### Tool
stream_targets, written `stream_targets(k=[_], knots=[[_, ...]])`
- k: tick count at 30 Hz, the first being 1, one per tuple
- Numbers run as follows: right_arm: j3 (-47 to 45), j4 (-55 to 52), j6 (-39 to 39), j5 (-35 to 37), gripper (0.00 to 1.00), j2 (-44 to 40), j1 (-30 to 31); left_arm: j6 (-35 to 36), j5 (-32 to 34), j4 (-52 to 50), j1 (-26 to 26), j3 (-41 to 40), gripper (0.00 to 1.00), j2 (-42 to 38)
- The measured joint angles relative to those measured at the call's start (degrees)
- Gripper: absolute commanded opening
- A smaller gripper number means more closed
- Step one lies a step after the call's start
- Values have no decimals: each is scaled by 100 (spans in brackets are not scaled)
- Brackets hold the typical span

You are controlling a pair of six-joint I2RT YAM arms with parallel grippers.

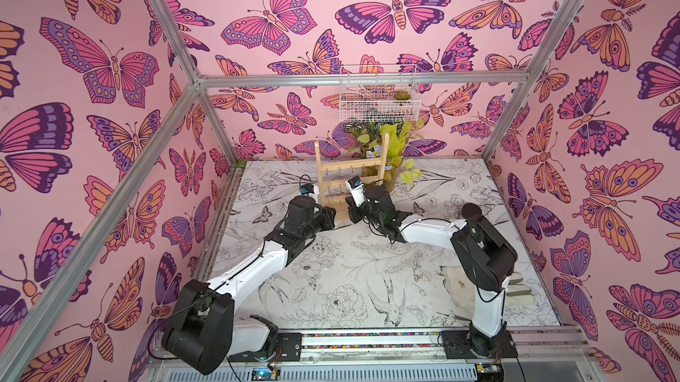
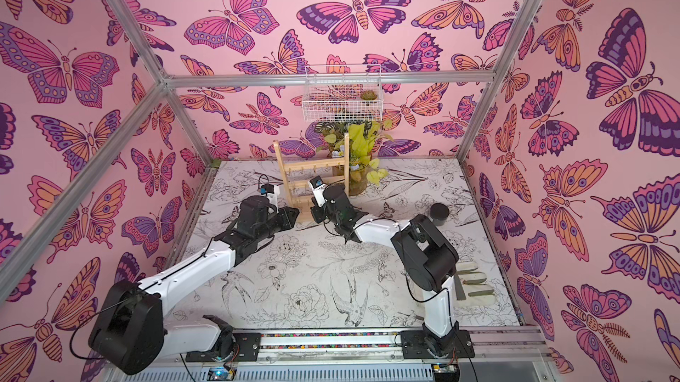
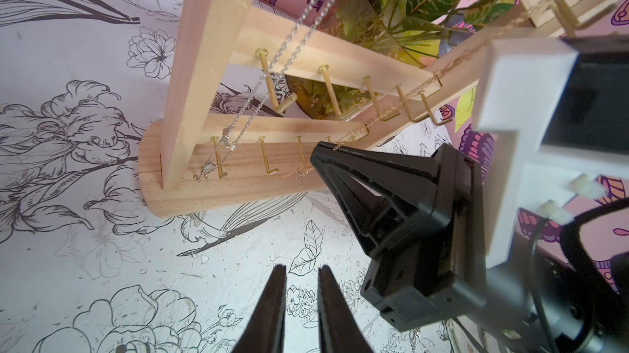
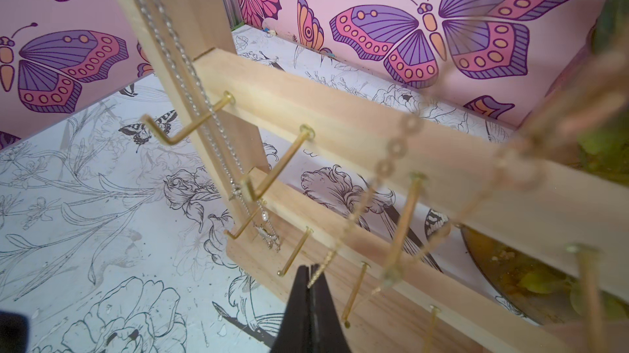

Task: Hang the necklace on the jewelry display stand
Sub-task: Adjust the necklace on the stand.

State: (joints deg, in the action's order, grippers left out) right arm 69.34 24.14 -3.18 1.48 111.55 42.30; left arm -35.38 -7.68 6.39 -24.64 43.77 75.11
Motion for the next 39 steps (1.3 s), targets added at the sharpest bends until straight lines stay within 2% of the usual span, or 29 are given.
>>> stream_targets(k=[39], knots=[[-39,-118,68,382,9,424,96,0,2,0,0,-55,20,0]])
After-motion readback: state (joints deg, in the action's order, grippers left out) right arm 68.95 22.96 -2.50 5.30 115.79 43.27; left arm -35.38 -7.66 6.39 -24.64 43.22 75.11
